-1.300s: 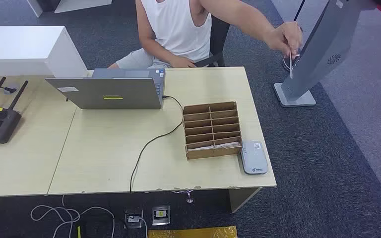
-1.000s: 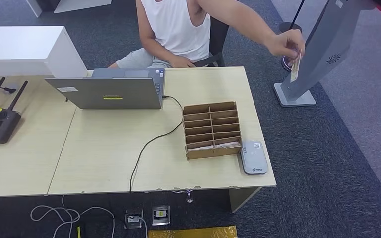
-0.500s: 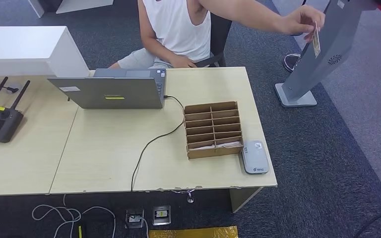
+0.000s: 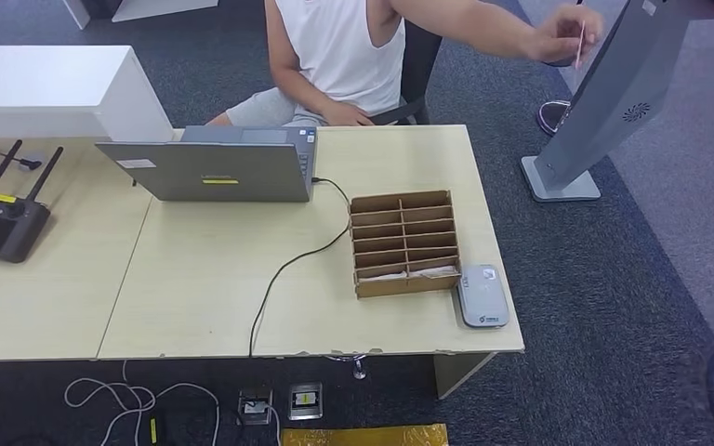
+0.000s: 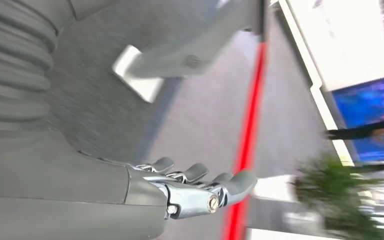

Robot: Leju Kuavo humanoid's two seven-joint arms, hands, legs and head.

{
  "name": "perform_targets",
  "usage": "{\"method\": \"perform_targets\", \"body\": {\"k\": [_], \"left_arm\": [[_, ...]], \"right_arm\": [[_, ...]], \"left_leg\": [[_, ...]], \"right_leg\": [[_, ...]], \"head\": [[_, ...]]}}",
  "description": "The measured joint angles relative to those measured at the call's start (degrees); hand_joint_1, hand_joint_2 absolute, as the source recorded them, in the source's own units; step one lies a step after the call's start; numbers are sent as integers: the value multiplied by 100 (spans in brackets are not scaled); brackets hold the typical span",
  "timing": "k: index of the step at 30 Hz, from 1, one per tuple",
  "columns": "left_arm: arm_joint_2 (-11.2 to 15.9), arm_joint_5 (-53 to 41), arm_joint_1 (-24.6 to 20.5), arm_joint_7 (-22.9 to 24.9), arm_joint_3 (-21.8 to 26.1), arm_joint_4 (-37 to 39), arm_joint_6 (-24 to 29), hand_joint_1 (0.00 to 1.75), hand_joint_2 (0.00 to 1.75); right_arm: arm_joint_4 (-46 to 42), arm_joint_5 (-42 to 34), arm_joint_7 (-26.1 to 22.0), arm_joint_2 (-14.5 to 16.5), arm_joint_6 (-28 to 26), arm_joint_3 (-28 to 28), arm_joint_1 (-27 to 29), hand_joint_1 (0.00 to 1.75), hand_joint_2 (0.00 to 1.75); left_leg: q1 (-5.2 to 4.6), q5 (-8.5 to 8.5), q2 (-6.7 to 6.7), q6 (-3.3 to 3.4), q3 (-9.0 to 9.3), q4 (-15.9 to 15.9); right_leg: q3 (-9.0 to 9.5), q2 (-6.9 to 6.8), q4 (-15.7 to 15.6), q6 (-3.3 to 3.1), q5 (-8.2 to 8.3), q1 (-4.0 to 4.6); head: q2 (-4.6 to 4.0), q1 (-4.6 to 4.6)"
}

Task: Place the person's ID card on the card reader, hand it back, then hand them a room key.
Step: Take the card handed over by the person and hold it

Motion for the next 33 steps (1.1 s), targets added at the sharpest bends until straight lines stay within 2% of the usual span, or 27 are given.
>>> {"method": "perform_targets", "body": {"k": [2, 4, 9, 13, 19, 27, 33], "left_arm": [[16, -71, -13, -130, -16, 0, 56, 0, 0], [32, -157, -69, -186, -38, -1, 68, 0, 0], [45, -373, -294, -194, -138, -4, -11, 0, 0], [50, -436, -431, -194, -195, -7, -73, 0, 0], [70, -434, -444, -199, -257, -8, -100, 0, 0], [124, -364, -450, -272, -281, -8, -251, 0, 0], [164, -317, -440, -282, -282, -8, -297, 0, 0]], "right_arm": [[-455, -394, 237, -5, -67, 847, -60, 0, 175], [-890, -432, 509, -4, -70, 1538, -95, 0, 175], [-2172, 229, 822, 135, -34, 3381, 41, 0, 175], [-2808, 701, 825, 321, -86, 4495, 99, 0, 175], [-3304, 1080, 582, 503, -45, 5527, 127, 0, 175], [-3349, 2353, 51, 1083, 182, 6847, -69, 0, 175], [-3173, 2450, -66, 1441, 380, 7451, -163, 0, 175]], "left_leg": [[-3, -1, 27, -1, 0, 0], [-3, -1, 58, -1, 2, -1], [0, -1, 98, -2, 0, -6], [7, 11, 83, -13, 7, -5], [11, 19, 53, -15, -17, -6], [19, 22, 43, -19, -27, -6], [24, 28, 17, -27, -36, -5]], "right_leg": [[-9, 27, 1, 2, 2, -3], [-14, 59, 1, 4, 7, -2], [-23, 102, 9, 3, 22, -1], [-23, 88, 12, -1, 25, 7], [-26, 57, 17, -2, 25, 10], [-37, 42, 18, -3, 24, 18], [-42, 23, 18, -4, 23, 23]], "head": [[0, -2], [0, -1], [0, -1], [0, -1], [0, -1], [0, 0], [0, 3]]}}
